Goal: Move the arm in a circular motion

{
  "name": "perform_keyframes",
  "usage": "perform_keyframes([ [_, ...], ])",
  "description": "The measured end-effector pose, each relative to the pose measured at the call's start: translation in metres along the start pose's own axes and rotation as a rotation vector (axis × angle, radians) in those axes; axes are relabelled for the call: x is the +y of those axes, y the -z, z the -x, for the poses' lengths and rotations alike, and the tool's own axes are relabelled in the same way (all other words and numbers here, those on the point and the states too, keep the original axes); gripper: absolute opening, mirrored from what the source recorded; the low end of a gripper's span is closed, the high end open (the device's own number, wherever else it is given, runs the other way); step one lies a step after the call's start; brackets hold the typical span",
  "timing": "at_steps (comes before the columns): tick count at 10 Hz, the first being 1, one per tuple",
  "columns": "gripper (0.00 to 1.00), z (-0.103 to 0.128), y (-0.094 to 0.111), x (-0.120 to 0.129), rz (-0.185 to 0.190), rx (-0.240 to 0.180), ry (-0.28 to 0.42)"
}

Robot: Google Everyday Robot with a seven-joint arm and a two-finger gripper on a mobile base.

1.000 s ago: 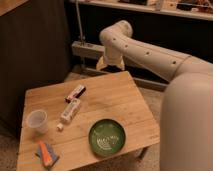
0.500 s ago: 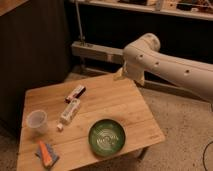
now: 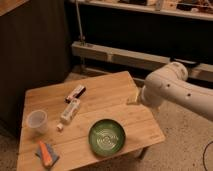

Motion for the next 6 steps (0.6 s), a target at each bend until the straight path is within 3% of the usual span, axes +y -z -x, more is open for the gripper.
perform_keyframes([
  [3, 0.8, 0.051, -0.013, -0.02, 0.006, -0.059, 0.062],
  [5, 0.8, 0.075, -0.026, -0.057, 0.01, -0.101, 0.121],
  [6, 0.8, 0.085, -0.035, -0.088, 0.014, -0.123, 0.163],
])
